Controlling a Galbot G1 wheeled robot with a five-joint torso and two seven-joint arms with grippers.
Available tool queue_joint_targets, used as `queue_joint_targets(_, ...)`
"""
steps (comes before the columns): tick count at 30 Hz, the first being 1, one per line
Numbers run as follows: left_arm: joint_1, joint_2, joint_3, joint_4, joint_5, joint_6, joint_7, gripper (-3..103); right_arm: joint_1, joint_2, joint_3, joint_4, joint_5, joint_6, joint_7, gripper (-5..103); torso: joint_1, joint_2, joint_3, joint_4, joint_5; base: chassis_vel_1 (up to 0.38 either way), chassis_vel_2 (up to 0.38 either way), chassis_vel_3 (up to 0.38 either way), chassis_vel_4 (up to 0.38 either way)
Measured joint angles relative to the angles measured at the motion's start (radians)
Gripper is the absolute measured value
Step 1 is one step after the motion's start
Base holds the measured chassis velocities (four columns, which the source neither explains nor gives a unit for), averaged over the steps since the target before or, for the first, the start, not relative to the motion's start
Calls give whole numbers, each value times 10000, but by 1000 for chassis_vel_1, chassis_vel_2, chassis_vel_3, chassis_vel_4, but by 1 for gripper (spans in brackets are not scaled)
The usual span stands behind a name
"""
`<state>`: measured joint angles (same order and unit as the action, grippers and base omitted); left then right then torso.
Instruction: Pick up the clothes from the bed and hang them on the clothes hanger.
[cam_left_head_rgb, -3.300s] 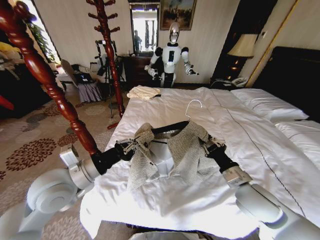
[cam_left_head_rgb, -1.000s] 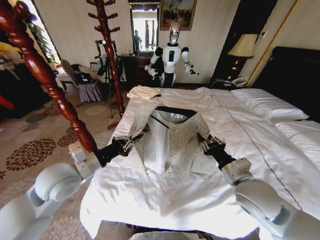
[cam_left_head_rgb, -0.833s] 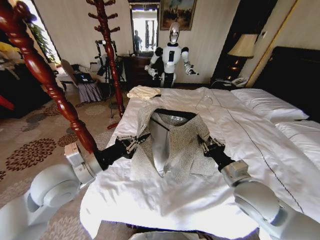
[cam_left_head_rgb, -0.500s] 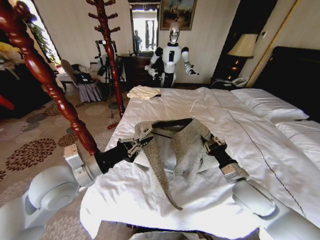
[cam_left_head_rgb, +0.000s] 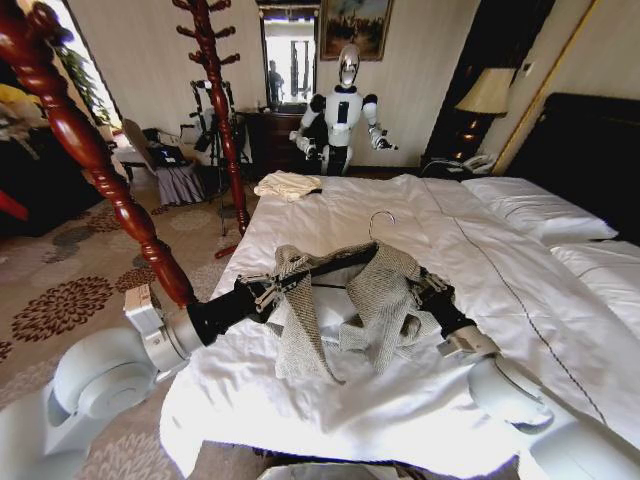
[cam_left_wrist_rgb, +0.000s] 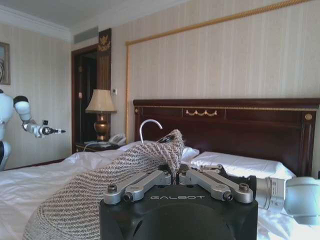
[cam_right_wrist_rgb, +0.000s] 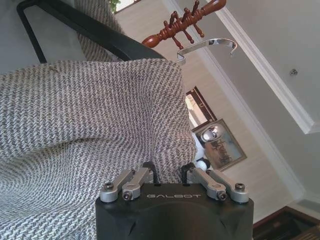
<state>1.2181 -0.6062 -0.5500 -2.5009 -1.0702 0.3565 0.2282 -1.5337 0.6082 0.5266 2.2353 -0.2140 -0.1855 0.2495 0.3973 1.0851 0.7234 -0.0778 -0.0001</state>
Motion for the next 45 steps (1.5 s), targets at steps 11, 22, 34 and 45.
queue_joint_targets(11, -681, 292, 1870, 8, 1640, 70, 420, 2, 309, -80, -620, 855, 2376, -416, 43, 23, 1, 0, 0, -2, 0, 0, 0, 0, 0)
queue_joint_targets(22, -917, 925, 2058, 218, 1943, 66, 700, 2, 896, 73, -1172, 1055, 3832, -262, 94, 23, 0, 0, 0, -1, 2, 0, 0, 0, 0)
queue_joint_targets(34, -990, 1373, 1768, 237, 1724, 72, 424, 2, 1598, 506, -2489, 952, 3949, 351, -237, 23, 0, 0, 0, 0, 1, 0, 0, 0, 0)
queue_joint_targets(45, -820, 1393, 1518, 355, 1750, -578, 503, 23, 1491, 773, -2175, 1011, 4726, 1651, -964, 23, 0, 0, 0, 0, 0, 0, 0, 0, 0)
